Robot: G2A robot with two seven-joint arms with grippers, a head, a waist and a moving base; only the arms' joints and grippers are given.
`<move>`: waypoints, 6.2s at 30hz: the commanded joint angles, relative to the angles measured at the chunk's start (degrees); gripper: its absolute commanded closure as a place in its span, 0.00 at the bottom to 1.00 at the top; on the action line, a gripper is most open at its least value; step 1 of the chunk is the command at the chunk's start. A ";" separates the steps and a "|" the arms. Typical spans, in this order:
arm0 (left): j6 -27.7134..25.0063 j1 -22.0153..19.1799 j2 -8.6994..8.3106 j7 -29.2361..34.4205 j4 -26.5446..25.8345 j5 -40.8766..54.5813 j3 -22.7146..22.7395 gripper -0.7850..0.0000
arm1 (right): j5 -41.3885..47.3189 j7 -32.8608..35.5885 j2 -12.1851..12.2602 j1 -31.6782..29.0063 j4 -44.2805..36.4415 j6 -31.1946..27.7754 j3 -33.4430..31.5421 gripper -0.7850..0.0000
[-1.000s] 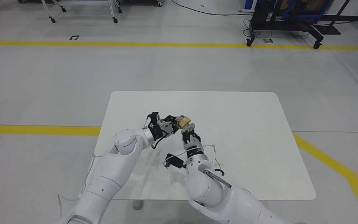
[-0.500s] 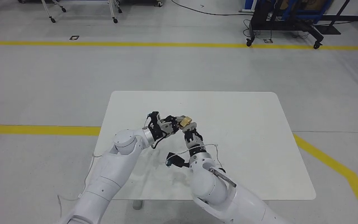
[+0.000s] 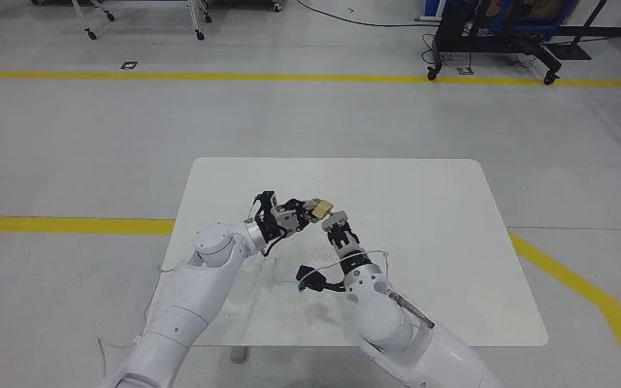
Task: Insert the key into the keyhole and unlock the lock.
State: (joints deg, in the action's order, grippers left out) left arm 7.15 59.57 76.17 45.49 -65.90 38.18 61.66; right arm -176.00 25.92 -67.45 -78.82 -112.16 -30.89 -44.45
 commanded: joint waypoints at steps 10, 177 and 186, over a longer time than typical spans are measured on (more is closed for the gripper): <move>-1.87 1.70 -0.94 1.63 -2.67 -0.98 2.78 1.00 | 0.00 -3.15 2.79 -1.85 -2.03 4.32 -2.09 1.00; -16.08 7.61 -1.41 -13.97 -12.47 -27.28 2.02 1.00 | 54.57 -50.54 3.78 5.35 20.36 10.08 -15.40 1.00; -14.04 7.25 -1.28 -12.27 -11.50 -23.34 2.33 1.00 | 55.39 -51.76 3.70 5.26 20.53 11.17 -15.14 1.00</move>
State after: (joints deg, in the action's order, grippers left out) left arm -7.42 66.91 74.86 33.11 -77.62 14.08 63.90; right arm -120.67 -25.39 -63.81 -73.24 -91.43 -20.06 -59.43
